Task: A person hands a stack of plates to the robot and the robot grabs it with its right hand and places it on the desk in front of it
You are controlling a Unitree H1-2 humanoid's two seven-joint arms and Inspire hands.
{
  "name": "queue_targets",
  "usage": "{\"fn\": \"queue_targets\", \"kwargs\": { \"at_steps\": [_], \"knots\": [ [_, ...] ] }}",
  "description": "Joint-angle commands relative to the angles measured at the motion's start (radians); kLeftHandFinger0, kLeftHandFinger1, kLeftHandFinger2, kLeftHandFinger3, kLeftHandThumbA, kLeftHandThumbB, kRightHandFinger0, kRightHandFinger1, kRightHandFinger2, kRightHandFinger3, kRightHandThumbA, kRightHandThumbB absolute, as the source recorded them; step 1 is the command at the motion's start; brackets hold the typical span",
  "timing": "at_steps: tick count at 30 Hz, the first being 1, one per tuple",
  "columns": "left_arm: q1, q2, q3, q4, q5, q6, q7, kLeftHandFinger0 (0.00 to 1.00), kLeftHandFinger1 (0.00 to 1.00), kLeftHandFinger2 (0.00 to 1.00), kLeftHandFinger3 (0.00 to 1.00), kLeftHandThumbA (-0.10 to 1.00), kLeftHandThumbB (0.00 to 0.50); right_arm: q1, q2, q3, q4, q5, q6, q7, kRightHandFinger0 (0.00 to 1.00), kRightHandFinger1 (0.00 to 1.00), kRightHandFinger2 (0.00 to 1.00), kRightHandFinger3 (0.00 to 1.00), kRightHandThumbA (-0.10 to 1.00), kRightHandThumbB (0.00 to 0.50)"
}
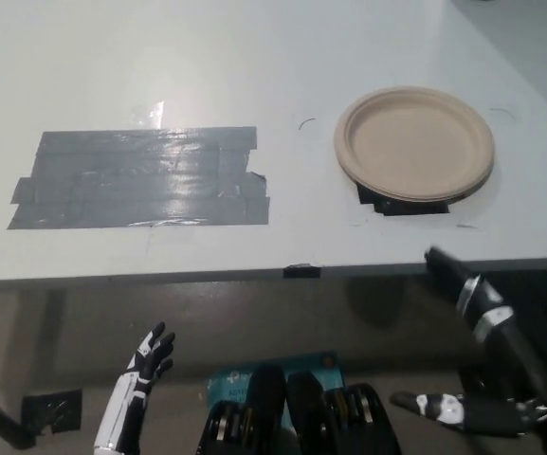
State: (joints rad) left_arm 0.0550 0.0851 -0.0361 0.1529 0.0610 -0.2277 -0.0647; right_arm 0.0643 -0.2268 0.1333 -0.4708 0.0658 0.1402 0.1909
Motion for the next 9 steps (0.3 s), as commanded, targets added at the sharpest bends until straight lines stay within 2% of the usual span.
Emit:
{"fn": "queue_targets", "kwargs": {
  "at_steps": [1,3,6,9],
  "knots": [
    [0.004,0.002,-0.003,-0.028,-0.020,-0.035,-0.012,1.00,1.00,1.00,1.00,1.00,0.265,-0.032,0.050,-0.011,0.191,0.027,-0.146,-0.005,1.00,1.00,1.00,1.00,1.00,0.286],
    [0.005,0.002,-0.004,-0.033,-0.016,-0.032,-0.009,1.00,1.00,1.00,1.00,1.00,0.265,-0.041,0.052,-0.007,0.244,0.016,-0.149,0.007,1.00,1.00,1.00,1.00,1.00,0.282],
    [-0.003,0.002,-0.002,-0.032,-0.019,-0.029,-0.009,1.00,1.00,1.00,1.00,1.00,0.270,-0.058,0.049,0.003,0.307,-0.005,-0.143,0.019,1.00,1.00,1.00,1.00,1.00,0.306],
    [-0.009,0.003,-0.002,-0.031,-0.019,-0.025,-0.010,1.00,1.00,1.00,1.00,1.00,0.280,-0.059,0.045,0.004,0.315,-0.010,-0.131,0.019,1.00,1.00,1.00,1.00,1.00,0.299]
  ]
}}
